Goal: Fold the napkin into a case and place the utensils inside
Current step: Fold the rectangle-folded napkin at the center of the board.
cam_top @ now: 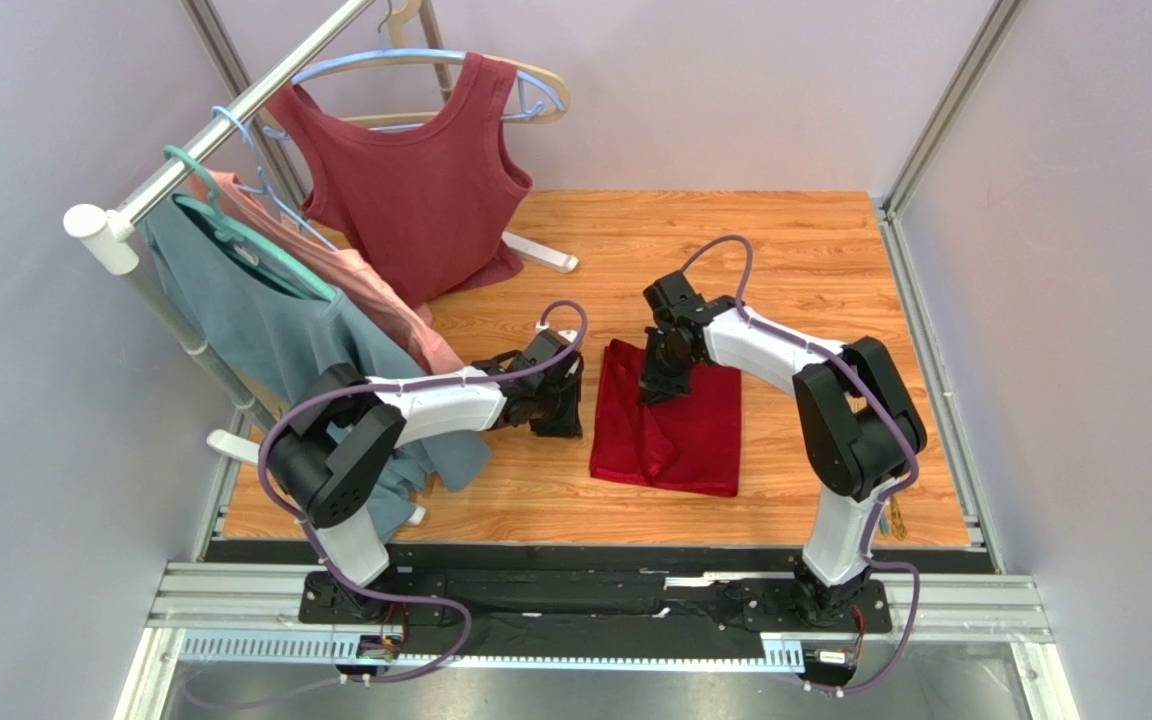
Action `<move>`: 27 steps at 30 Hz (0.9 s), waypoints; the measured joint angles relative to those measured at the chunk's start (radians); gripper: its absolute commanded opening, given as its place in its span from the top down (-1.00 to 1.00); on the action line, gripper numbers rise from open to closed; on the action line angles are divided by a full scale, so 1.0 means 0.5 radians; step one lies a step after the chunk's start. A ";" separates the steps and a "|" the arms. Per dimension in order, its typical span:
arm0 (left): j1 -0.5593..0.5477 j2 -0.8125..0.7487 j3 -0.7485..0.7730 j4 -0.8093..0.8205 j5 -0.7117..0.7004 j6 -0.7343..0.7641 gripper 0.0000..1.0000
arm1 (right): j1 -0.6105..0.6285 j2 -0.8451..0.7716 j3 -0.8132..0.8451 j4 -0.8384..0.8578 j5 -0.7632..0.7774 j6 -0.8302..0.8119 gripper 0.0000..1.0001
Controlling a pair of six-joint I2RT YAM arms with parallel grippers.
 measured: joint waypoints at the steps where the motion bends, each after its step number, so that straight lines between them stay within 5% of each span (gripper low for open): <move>1: 0.000 -0.012 -0.008 -0.018 0.006 0.001 0.99 | -0.004 -0.005 -0.002 0.000 -0.001 0.000 1.00; 3: 0.000 -0.031 -0.011 -0.068 0.032 0.001 0.99 | -0.004 -0.012 -0.002 0.000 -0.003 0.001 0.95; 4: 0.000 -0.034 -0.011 -0.074 0.047 0.000 0.99 | -0.004 -0.012 -0.002 0.001 -0.008 0.001 0.61; 6: 0.000 -0.041 -0.007 -0.095 0.082 -0.002 0.99 | -0.004 -0.012 -0.007 0.024 -0.062 -0.004 0.27; 12: -0.002 -0.121 0.012 -0.191 0.078 0.011 0.93 | -0.025 -0.050 -0.043 0.159 -0.391 -0.030 -0.25; 20: -0.002 -0.393 0.119 -0.310 -0.023 0.115 0.92 | -0.307 -0.710 -0.351 0.100 -0.405 -0.185 -0.12; 27: -0.082 0.156 0.558 -0.215 0.222 0.206 0.96 | -0.285 -0.858 -0.789 0.067 -0.285 -0.240 0.46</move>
